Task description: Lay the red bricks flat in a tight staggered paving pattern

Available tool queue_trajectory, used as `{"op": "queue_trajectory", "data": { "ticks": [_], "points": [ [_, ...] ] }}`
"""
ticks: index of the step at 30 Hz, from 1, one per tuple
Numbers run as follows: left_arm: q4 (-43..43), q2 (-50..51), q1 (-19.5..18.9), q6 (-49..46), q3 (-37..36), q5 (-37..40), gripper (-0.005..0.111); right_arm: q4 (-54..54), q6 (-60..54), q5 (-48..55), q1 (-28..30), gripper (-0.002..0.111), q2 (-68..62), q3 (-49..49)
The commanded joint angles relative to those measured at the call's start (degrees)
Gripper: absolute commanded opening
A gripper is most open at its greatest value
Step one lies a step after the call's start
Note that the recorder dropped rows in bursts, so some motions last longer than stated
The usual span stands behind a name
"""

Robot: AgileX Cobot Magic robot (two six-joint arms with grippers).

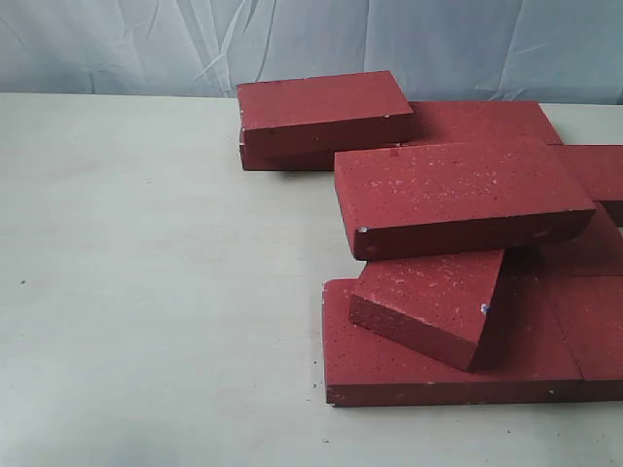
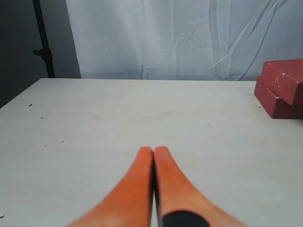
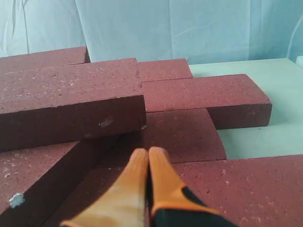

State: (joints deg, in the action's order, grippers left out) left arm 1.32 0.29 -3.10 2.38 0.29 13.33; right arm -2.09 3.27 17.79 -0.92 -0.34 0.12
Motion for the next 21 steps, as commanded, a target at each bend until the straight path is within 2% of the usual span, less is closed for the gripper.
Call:
{"op": "queue_trajectory", "data": {
  "ticks": [1,8,13,14,15,17,19,21],
  "points": [
    [-0.18,-0.29,0.29,-0.02,-0.29,-0.11,0.0,0.5,-0.12,-0.4,-0.16,-0.001,0.34,-0.12],
    [-0.18,-0.29,0.29,-0.02,-0.29,-0.11,0.0,-3.89,-0.12,-6.47,-0.16,-0.001,0.34,-0.12],
    [-0.18,-0.29,0.29,-0.02,-0.29,-0.11,0.0,-7.37,0.46,-18.15,-0.16,-0.001,0.34,-0.12],
    [-0.18,-0.29,0.29,-0.02,-0.29,-0.11,0.0,-9.46,0.46,-20.53,-0.16,-0.001,0.34,-0.12],
    [-0.18,-0.29,0.29,-0.02,-0.29,-0.11,0.0,-18.78,3.37,-23.48,-0.16,-0.001,0.34,-0.12],
    [-0.18,-0.29,0.29,-0.02,-0.29,-0.11,0.0,-28.65,5.39,-25.88,-0.16,-0.001,0.34,-0.12],
    [-0.18,-0.29,0.29,-0.02,-0.29,-0.11,0.0,-25.82,5.35,-24.94,-0.16,-0.001,0.34,2.77],
    [-0.18,-0.29,0.29,-0.02,-0.29,-0.11,0.0,-17.18,5.35,-25.01,-0.16,-0.001,0.34,7.88]
  ]
}}
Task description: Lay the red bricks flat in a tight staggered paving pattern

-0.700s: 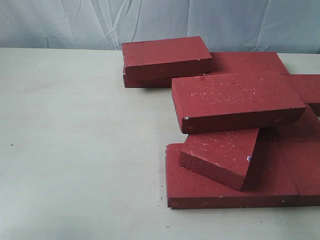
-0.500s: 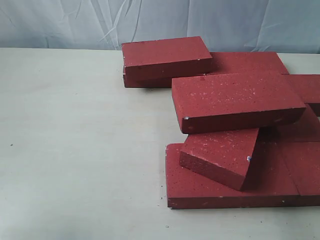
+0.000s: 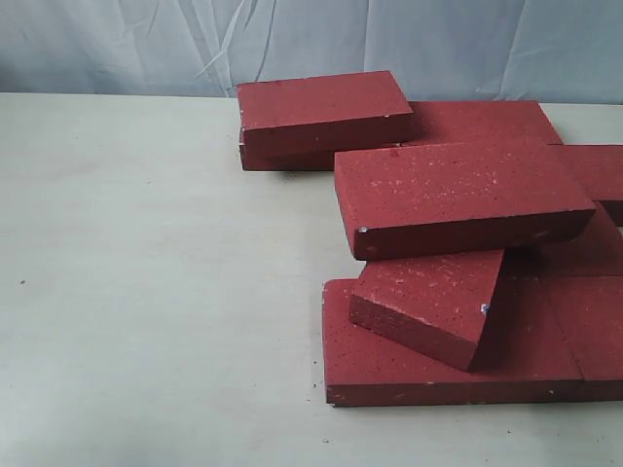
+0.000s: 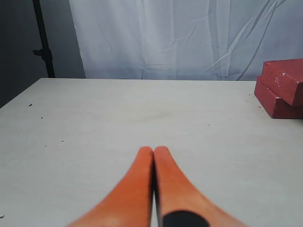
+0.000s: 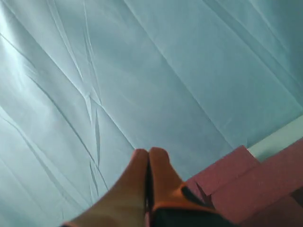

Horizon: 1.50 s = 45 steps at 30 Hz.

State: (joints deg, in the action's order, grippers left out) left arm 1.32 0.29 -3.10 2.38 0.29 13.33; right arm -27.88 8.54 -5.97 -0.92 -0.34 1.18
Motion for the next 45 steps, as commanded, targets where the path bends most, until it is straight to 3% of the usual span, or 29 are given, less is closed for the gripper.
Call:
{"op": "queue_trajectory", "data": {
  "ticks": [1,4,9,22,36,42,45],
  "points": [
    [-0.18,-0.29,0.29,-0.02,-0.29,-0.11,0.0,11.18,0.07,-1.39,-0.16,-0.001,0.34,8.75],
    [-0.18,-0.29,0.29,-0.02,-0.29,-0.11,0.0,17.32,0.07,0.53,-0.16,-0.001,-6.34,17.39],
    [-0.18,-0.29,0.29,-0.02,-0.29,-0.11,0.0,24.74,-1.48,19.34,-0.16,-0.001,-23.84,30.7],
    [-0.18,-0.29,0.29,-0.02,-0.29,-0.11,0.0,22.22,-15.41,49.0,-0.16,-0.001,-49.59,45.59],
    [-0.18,-0.29,0.29,0.01,-0.29,-0.27,0.0,18.97,-20.95,44.68,-0.16,-0.001,-52.84,46.15],
    [-0.38,-0.29,0.29,0.01,-0.29,-5.43,0.0,19.74,-20.95,42.41,-0.16,-0.001,-62.68,49.47],
    [-4.43,-0.29,0.29,0.55,-0.29,-6.53,0.0,19.76,-20.95,42.69,0.4,-0.001,-68.53,51.7]
  ]
}}
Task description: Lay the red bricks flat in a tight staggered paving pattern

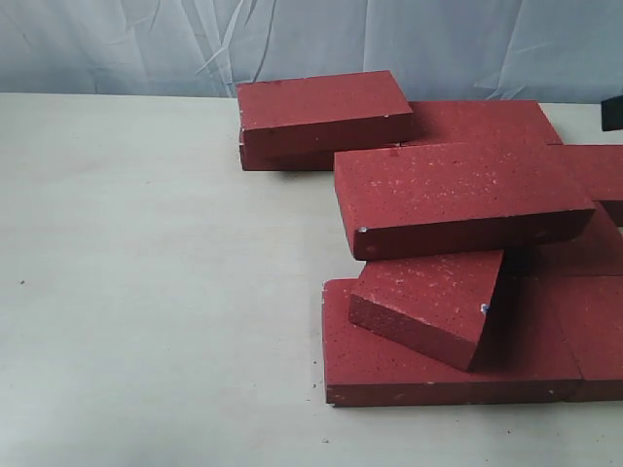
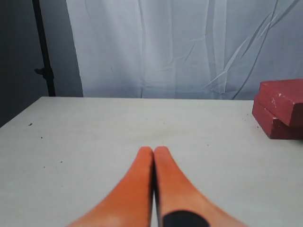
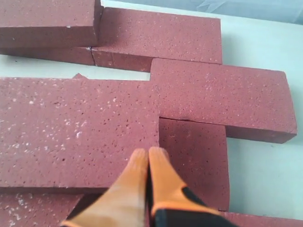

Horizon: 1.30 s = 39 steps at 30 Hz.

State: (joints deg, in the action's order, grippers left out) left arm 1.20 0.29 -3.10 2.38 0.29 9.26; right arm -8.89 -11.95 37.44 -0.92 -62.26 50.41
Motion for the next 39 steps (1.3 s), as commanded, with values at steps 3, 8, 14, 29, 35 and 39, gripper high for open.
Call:
{"op": "queue_trajectory", "data": {
  "ticks": [3,8,14,29,35,39],
  "points": [
    [-15.57,-0.29,0.29,0.63,-0.29,-2.45,0.0,0.65,0.04,-1.37,3.02,-0.001,-11.08,5.21],
    [-27.57,-0.29,0.29,0.63,-0.29,-2.69,0.0,-0.41,-0.08,0.96,6.62,-0.001,-16.8,9.86],
    [-27.54,-0.29,0.29,0.41,-0.29,-3.05,0.0,0.83,-2.75,1.84,6.62,-0.001,-21.66,10.58],
    [-27.18,-0.29,0.29,0.43,-0.29,-2.81,0.0,2.13,-4.11,1.45,5.41,-0.001,-28.62,10.58],
    [-30.79,-0.29,0.29,0.43,-0.29,-2.81,0.0,-1.73,-7.3,2.43,5.41,-0.001,-28.62,10.58],
    [-35.61,-0.29,0.29,0.43,-0.29,-2.92,0.0,-3.35,-9.07,4.02,5.41,-0.001,-28.62,10.58]
  ]
}}
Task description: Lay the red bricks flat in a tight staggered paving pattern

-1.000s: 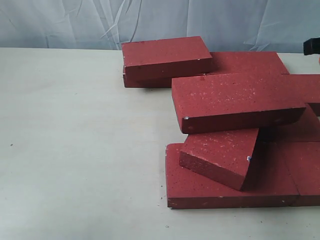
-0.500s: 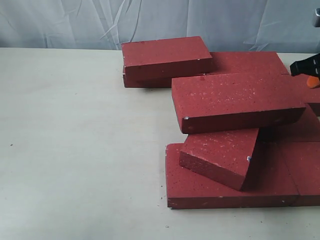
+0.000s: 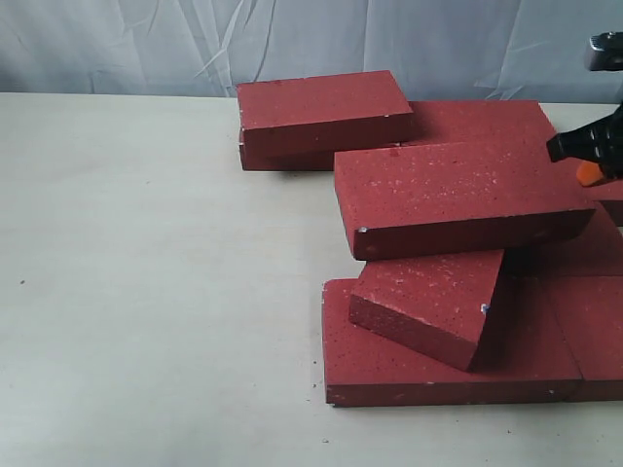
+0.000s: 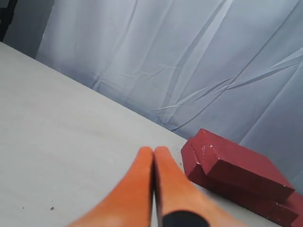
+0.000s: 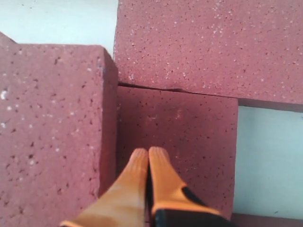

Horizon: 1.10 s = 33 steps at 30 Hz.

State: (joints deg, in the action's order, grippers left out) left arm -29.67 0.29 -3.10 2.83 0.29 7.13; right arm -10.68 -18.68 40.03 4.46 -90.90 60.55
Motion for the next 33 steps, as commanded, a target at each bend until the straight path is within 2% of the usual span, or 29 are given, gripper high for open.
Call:
{"op": "queue_trajectory", "data": {
  "ticks": [1,4,9,16,19,22,26,33],
  "points": [
    [-6.91,-0.29,0.29,-0.03,-0.29,-0.91,0.0,-1.83,-3.11,1.7,0.02,-0.001,0.02,0.44],
    [-15.87,-0.29,0.29,-0.36,-0.29,-0.78,0.0,-1.47,-3.61,2.28,-1.61,-0.001,0.02,0.44],
    [-14.1,0.48,0.29,-0.72,1.04,3.73,0.0,1.51,-3.77,2.15,-5.53,-0.001,0.02,0.44],
    [-14.1,11.85,0.41,-11.6,6.8,5.11,0.0,1.97,-3.77,1.62,-5.87,-0.001,0.02,0.44],
    [-13.68,19.05,1.02,-18.65,11.31,4.95,0.0,1.67,-3.77,0.77,-5.87,-0.001,0.02,0.44],
    [-11.53,27.47,3.31,-24.26,16.79,6.76,0.0,1.67,-3.77,0.17,-5.87,-0.001,0.02,0.44],
    [-7.46,40.15,4.73,-24.95,24.25,11.52,0.0,1.67,-3.77,-0.25,-5.87,-0.001,0.02,0.44],
    [-7.15,60.23,4.96,-25.47,38.35,24.74,0.0,1.67,-3.67,0.36,-5.87,-0.001,0.02,0.44]
  ]
}}
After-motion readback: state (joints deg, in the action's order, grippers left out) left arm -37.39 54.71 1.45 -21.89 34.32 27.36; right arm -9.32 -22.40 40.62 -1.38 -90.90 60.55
